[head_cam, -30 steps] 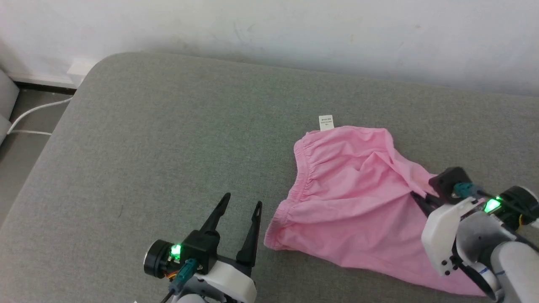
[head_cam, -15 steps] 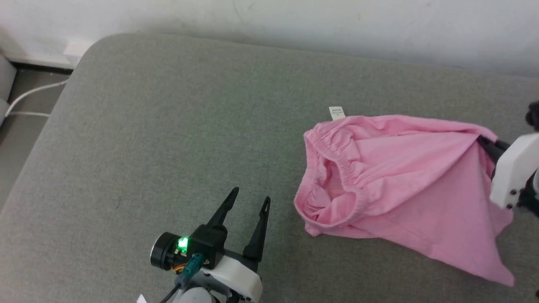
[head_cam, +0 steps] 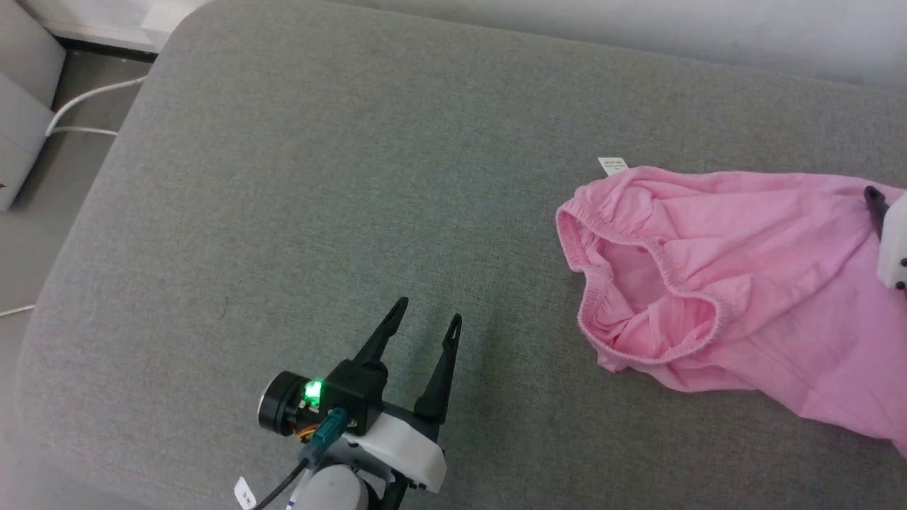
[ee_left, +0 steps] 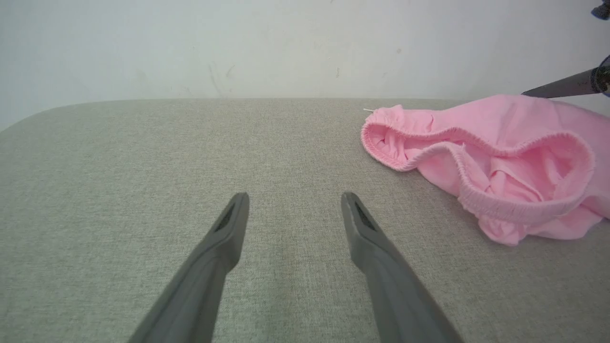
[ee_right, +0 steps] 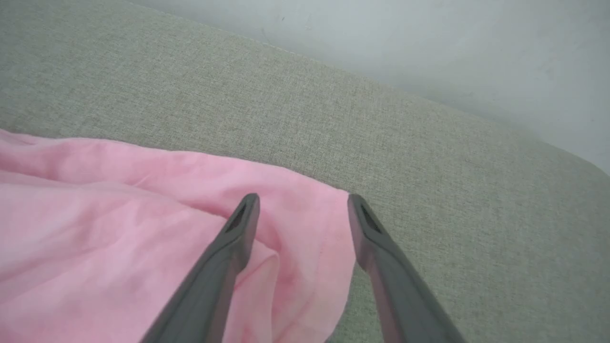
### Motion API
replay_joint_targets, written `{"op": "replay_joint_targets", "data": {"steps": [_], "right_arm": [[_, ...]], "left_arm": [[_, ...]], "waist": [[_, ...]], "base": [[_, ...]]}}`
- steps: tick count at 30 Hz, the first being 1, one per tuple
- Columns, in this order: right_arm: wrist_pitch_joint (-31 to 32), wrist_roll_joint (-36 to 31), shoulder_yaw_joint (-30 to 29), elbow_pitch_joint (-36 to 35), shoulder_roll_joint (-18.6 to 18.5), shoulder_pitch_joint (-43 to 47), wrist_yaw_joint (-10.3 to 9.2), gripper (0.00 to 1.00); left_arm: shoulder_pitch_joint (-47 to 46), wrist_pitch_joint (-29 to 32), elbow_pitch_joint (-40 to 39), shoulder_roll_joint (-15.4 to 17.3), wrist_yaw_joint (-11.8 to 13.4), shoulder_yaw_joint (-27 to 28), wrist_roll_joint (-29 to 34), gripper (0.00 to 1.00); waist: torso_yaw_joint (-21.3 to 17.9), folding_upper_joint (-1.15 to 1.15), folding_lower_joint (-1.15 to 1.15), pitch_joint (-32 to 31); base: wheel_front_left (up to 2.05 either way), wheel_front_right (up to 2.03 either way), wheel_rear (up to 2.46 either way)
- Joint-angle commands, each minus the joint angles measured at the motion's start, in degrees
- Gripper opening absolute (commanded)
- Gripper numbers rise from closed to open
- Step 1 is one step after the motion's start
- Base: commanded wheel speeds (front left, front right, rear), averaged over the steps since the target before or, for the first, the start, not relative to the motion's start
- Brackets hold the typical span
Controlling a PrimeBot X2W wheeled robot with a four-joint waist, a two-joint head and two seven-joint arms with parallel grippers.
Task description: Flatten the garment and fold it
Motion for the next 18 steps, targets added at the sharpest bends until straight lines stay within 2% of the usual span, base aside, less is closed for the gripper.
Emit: {"op": "replay_joint_targets", "data": {"steps": [1, 5, 8, 14, 18], "right_arm": [[-2.01, -0.4, 0.23, 1.78, 0.72, -1.15, -0.05, 1.0], [-7.46, -2.02, 2.51, 5.0, 0.65, -1.91, -0.05, 1.0], [-13.25, -1.49, 3.51, 4.62, 1.13, -2.04, -0.05, 1.0], [-25.48, -0.31, 6.33, -2.25, 2.57, 1.87, -0.05, 1.0], [-31.32, 0.25, 5.89, -8.82, 4.78, 7.75, -0.05, 1.0]], "left_arm": [[-0.62, -0.27, 0.28, -0.26, -0.11, 0.05, -0.07, 1.0], [0.06, -0.27, 0.45, -0.3, -0.13, 0.49, -0.13, 1.0], [0.71, -0.27, 0.05, -0.31, -0.29, 1.21, -0.24, 1.0], [2.59, -0.27, -2.73, -0.34, -0.59, 3.91, -1.49, 1.0], [3.8, -0.27, -4.62, -0.36, -0.84, 5.51, -1.84, 1.0]], "waist": [[-0.17, 0.0, -0.02, -0.82], [-1.51, 0.0, -0.02, -2.92], [-2.86, 0.0, -0.02, -4.88], [-6.83, 0.0, -0.02, -8.81], [-9.61, 0.0, -0.02, -10.62]], "base": [[0.0, 0.0, 0.0], [0.0, 0.0, 0.0], [0.0, 0.0, 0.0], [0.0, 0.0, 0.0], [0.0, 0.0, 0.0]]}}
